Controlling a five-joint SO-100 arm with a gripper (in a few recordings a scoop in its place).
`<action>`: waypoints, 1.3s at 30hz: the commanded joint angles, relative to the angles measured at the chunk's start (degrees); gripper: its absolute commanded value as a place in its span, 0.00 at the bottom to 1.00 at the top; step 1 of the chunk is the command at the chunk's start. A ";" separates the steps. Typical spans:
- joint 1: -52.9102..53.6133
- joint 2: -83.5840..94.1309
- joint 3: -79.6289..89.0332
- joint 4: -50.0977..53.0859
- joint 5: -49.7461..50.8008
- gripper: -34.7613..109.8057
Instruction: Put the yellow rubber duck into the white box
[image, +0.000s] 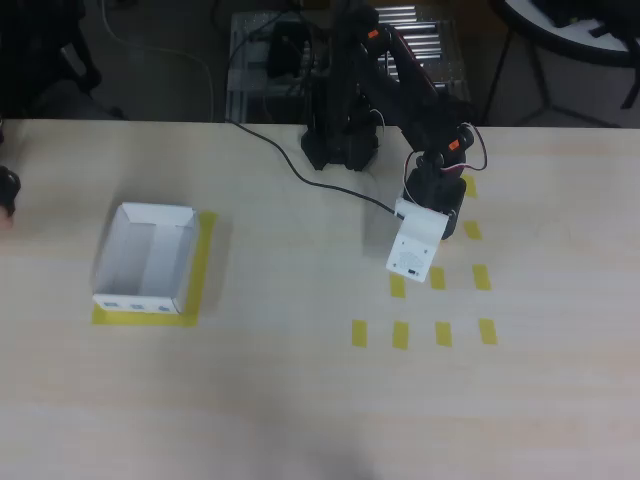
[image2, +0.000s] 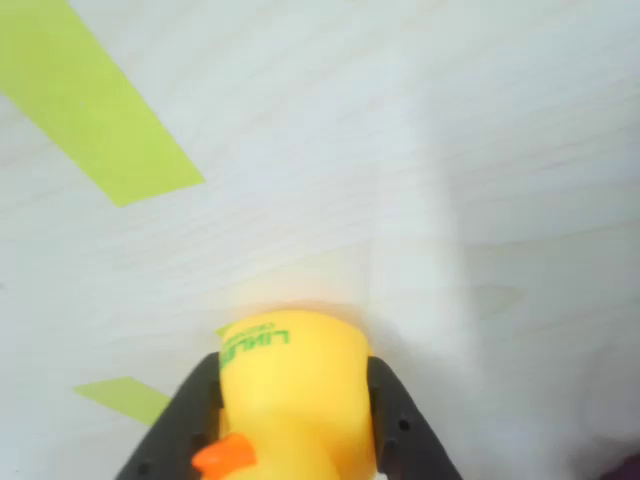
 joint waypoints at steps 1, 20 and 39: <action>-0.62 0.79 -2.72 0.00 -0.79 0.24; 34.80 26.89 -34.10 12.66 19.16 0.24; 91.85 19.25 -17.93 -10.37 5.54 0.24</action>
